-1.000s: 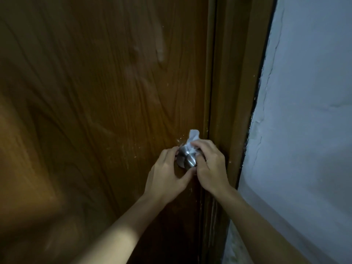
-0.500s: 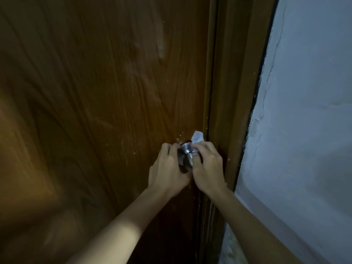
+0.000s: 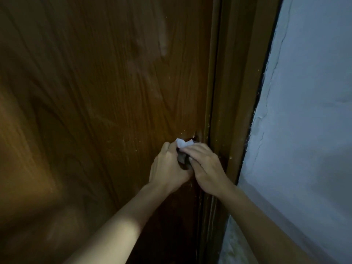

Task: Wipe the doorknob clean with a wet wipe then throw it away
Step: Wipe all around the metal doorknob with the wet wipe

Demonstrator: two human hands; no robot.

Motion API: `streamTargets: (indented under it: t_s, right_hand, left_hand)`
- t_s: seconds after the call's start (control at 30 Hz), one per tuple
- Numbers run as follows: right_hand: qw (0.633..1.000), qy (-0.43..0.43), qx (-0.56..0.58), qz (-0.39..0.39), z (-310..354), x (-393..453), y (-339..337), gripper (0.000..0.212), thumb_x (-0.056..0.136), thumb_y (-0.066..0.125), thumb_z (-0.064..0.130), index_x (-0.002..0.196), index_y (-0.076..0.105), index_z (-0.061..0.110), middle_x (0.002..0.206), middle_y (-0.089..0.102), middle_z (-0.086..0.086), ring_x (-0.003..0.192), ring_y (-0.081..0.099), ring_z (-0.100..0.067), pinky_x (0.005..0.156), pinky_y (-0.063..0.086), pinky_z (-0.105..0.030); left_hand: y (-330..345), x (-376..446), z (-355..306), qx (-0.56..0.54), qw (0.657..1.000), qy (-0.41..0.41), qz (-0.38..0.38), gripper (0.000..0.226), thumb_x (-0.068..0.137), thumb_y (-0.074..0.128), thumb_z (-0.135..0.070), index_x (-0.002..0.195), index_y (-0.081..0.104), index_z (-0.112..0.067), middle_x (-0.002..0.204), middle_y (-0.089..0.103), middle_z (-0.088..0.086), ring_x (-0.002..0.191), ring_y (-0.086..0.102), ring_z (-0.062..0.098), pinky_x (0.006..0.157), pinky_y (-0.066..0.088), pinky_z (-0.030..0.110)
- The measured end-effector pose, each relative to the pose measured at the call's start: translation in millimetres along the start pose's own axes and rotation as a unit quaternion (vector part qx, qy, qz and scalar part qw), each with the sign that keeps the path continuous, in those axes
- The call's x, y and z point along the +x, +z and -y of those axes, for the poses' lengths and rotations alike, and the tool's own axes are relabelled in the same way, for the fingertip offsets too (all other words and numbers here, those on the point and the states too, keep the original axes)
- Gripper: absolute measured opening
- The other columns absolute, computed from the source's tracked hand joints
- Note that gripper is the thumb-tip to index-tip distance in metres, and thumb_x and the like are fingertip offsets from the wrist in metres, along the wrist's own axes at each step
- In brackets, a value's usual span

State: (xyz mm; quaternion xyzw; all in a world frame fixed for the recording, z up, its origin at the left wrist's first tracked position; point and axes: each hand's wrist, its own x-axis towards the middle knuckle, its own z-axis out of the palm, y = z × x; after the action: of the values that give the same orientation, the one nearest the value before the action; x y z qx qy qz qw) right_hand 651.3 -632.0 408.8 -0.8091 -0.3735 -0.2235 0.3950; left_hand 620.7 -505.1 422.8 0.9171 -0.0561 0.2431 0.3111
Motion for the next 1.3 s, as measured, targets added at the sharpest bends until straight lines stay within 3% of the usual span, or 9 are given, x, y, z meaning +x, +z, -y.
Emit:
streamTargets:
  t_s: [0.2, 0.3, 0.4, 0.53, 0.7, 0.83, 0.97, 1.13, 1.3]
  right_hand:
    - [0.992, 0.064, 0.031, -0.108, -3.5, 2.3, -0.4, 0.031, 0.091, 0.038, 0.008, 0.115, 0.056, 0.001, 0.116, 0.049, -0.013, 0.096, 0.046, 0.005, 0.083, 0.037, -0.002]
    - [0.999, 0.029, 0.002, -0.034, -2.3, -0.4, 0.8, 0.029, 0.092, 0.041, 0.004, 0.116, 0.056, 0.007, 0.119, 0.05, -0.008, 0.105, 0.045, 0.0, 0.088, 0.039, -0.009]
    - [0.998, -0.01, -0.069, 0.009, -4.6, -3.0, 0.4, 0.031, 0.092, 0.038, 0.012, 0.118, 0.055, 0.013, 0.119, 0.051, -0.003, 0.109, 0.035, 0.0, 0.091, 0.027, -0.004]
    - [0.99, 0.11, -0.009, -0.083, -4.3, -12.4, 13.4, 0.028, 0.097, 0.036, 0.024, 0.119, 0.049, 0.014, 0.122, 0.042, -0.004, 0.108, 0.043, -0.012, 0.082, 0.035, -0.011]
    - [0.973, 0.211, 0.06, -0.073, -1.3, -20.6, 26.3, 0.039, 0.095, 0.036, 0.034, 0.129, 0.035, 0.015, 0.125, 0.036, -0.006, 0.104, 0.044, -0.012, 0.074, 0.036, -0.011]
    - [0.993, 0.097, -0.026, -0.057, 1.8, -14.8, 16.6, 0.037, 0.096, 0.031, 0.029, 0.128, 0.042, 0.013, 0.129, 0.04, -0.008, 0.115, 0.039, -0.013, 0.092, 0.035, -0.02]
    - [0.999, 0.009, -0.049, -0.001, -0.5, -8.8, 9.4, 0.037, 0.094, 0.034, 0.018, 0.129, 0.045, 0.014, 0.13, 0.044, -0.004, 0.121, 0.033, -0.007, 0.099, 0.021, -0.005]
    - [0.985, 0.115, 0.098, -0.08, 1.1, -13.5, 19.5, 0.044, 0.092, 0.04, 0.027, 0.135, 0.035, 0.018, 0.125, 0.028, 0.006, 0.11, 0.032, 0.015, 0.083, 0.027, 0.006]
    - [0.95, 0.235, 0.173, -0.113, 3.7, -17.4, 24.5, 0.051, 0.092, 0.05, 0.024, 0.138, 0.029, 0.024, 0.129, 0.027, 0.008, 0.115, 0.035, -0.006, 0.087, 0.032, -0.011]
  left_hand:
    - [0.3, -0.5, -0.2, -0.007, 1.0, 0.004, -0.004, 0.064, 0.065, 0.074, -0.041, 0.118, 0.049, -0.016, 0.098, 0.046, -0.006, 0.083, 0.048, 0.009, 0.06, 0.033, 0.011]
    - [-0.1, 0.1, 0.8, -0.002, 1.0, 0.011, 0.003, 0.058, 0.068, 0.073, -0.038, 0.117, 0.049, -0.017, 0.1, 0.047, -0.004, 0.083, 0.049, 0.009, 0.06, 0.033, 0.011]
    - [0.0, 0.0, 1.7, -0.003, 1.0, 0.016, 0.006, 0.05, 0.07, 0.073, -0.032, 0.112, 0.051, -0.018, 0.097, 0.047, -0.006, 0.08, 0.048, 0.008, 0.059, 0.033, 0.01]
    - [-0.4, 1.4, 1.8, 0.007, 1.0, 0.015, 0.005, 0.058, 0.069, 0.074, -0.035, 0.118, 0.049, -0.016, 0.1, 0.045, -0.006, 0.081, 0.046, 0.007, 0.058, 0.03, 0.009]
    - [-1.8, 3.0, 4.4, 0.027, 0.999, 0.022, 0.017, 0.059, 0.068, 0.072, -0.034, 0.118, 0.049, -0.015, 0.104, 0.051, 0.002, 0.077, 0.044, 0.009, 0.055, 0.029, 0.014]
    - [-3.0, 2.7, 5.2, 0.031, 0.999, 0.035, 0.017, 0.057, 0.07, 0.072, -0.036, 0.117, 0.048, -0.014, 0.097, 0.047, -0.002, 0.075, 0.044, 0.009, 0.055, 0.029, 0.011]
    - [-2.9, 2.3, 5.8, 0.027, 0.999, 0.044, 0.014, 0.047, 0.071, 0.07, -0.034, 0.111, 0.051, -0.016, 0.092, 0.044, -0.005, 0.072, 0.044, 0.009, 0.054, 0.029, 0.011]
    - [-1.1, 3.9, 8.1, 0.032, 0.999, 0.038, 0.015, 0.06, 0.069, 0.071, -0.037, 0.119, 0.048, -0.015, 0.102, 0.05, -0.001, 0.076, 0.046, 0.009, 0.057, 0.034, 0.014]
    - [-0.6, 2.9, 10.5, 0.036, 0.999, 0.038, 0.014, 0.06, 0.069, 0.071, -0.04, 0.12, 0.047, -0.017, 0.099, 0.049, -0.003, 0.077, 0.045, 0.009, 0.063, 0.038, 0.02]
